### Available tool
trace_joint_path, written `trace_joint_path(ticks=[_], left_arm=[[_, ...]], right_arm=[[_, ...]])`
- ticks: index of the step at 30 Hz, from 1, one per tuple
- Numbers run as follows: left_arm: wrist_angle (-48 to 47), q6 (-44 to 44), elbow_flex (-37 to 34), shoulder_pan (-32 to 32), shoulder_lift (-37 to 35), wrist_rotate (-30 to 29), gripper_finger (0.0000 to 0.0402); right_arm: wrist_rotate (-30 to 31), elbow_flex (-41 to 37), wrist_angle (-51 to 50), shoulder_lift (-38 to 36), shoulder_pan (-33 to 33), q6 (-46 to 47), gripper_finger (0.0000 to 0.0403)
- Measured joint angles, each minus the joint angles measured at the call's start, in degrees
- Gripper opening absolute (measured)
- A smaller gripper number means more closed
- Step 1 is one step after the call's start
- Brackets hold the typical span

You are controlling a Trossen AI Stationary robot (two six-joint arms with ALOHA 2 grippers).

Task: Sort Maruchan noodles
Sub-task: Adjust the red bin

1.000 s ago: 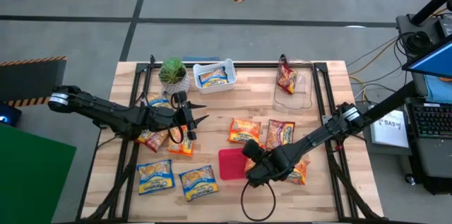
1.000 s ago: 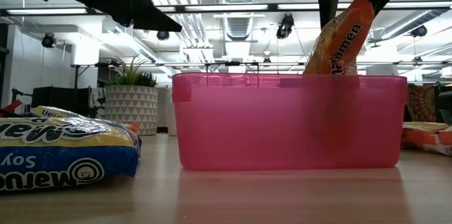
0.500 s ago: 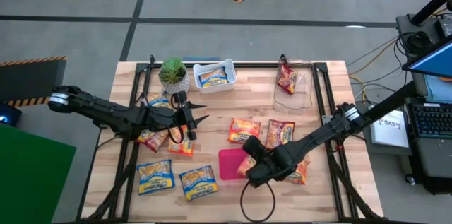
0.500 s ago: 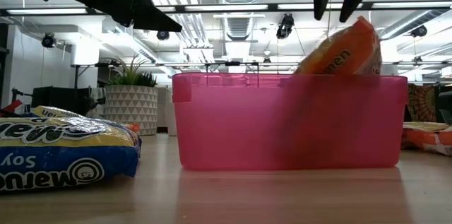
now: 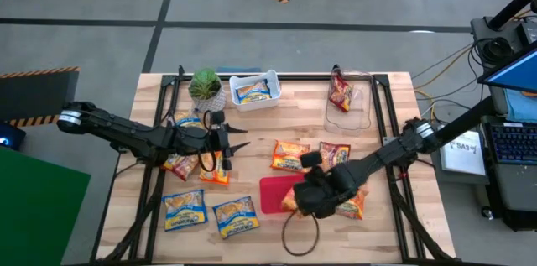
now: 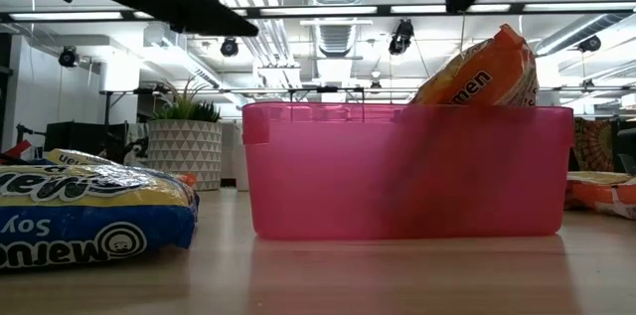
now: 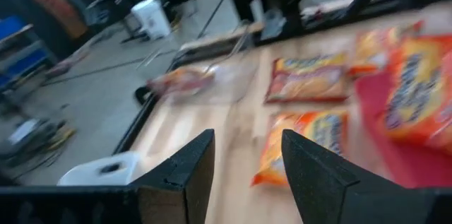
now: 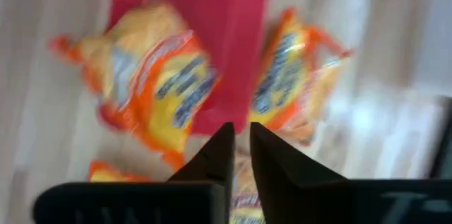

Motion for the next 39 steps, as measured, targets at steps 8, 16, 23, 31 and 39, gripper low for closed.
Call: trace_joint_path(ticks=[8, 16, 23, 31, 39], left_arm=[[5.1, -1.2, 1.6, -1.7, 2.6, 8.1, 0.0092], [0.6, -3.9, 11.2, -7.5, 15.4, 8.3, 0.002], [-9.7, -6.7, 22.4, -9.4, 28.1, 9.1, 0.0003], [-13.4, -8.1, 28.6, -9.4, 38.5, 16.1, 0.0], [-13.0, -11.9, 31.2, -9.8, 43.4, 19.4, 0.0]], right_arm=[[7.8, -21.7, 20.3, -12.2, 6.0, 8.1, 0.0009], [2.1, -37.0, 30.9, -24.7, 7.6, 14.3, 0.0009], [-0.4, -48.4, 43.4, -28.6, 10.7, 17.8, 0.0009], [-0.3, -53.2, 53.8, -22.8, 12.9, 18.8, 0.0009], [0.2, -51.6, 54.8, -14.7, 13.1, 18.3, 0.0009]])
